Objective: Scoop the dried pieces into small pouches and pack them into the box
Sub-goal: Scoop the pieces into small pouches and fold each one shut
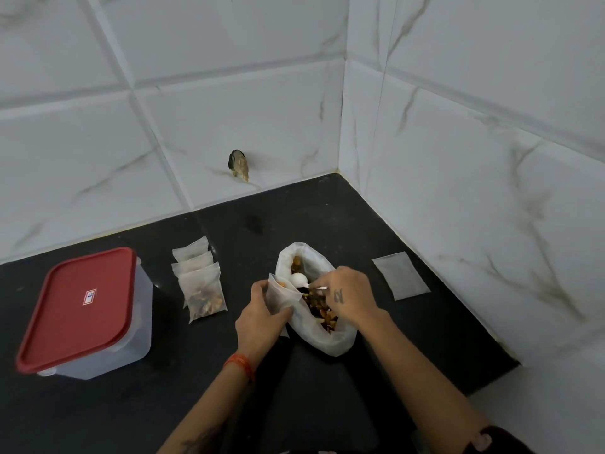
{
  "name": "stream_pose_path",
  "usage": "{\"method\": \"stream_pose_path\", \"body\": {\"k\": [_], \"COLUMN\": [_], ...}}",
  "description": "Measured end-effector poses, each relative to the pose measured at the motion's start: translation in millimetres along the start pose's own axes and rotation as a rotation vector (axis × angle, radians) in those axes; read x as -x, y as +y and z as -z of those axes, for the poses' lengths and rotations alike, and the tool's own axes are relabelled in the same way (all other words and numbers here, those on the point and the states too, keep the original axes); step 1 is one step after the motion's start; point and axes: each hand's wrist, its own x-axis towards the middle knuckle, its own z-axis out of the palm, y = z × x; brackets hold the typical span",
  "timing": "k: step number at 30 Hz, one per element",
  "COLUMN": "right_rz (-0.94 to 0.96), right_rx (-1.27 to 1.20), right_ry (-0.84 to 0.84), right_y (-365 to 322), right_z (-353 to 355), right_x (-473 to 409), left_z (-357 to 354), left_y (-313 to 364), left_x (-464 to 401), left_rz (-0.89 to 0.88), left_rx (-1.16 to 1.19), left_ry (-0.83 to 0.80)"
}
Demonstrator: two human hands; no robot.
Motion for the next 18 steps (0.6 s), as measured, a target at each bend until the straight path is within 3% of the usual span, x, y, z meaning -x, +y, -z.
{"method": "stream_pose_path", "body": {"k": [3,7,13,18], "right_rz": [-0.046,-0.094,-0.080,-0.139], "right_rx": [-0.041,-0.134,-0.121,-0.152], "right_ry": [-0.023,0.114,0.025,0.096], "right_y": [9.7,14.6,3.7,11.8], "right_z": [15.3,21.2,3.8,5.8], "right_x": [-0.1,5.7,10.7,8.4], "left_z": [0.5,0.9,0.8,-0.1], "left_y": [-0.6,-0.5,-0.4,-2.5], "left_x": [0.4,0.5,0.9,0.3], "left_rz": [-0.010,-0.026,-0.024,-0.007], "left_rx": [0.003,0.001,0.005,0.027], "left_ry": [-0.007,-0.013,-0.011,-0.013]}}
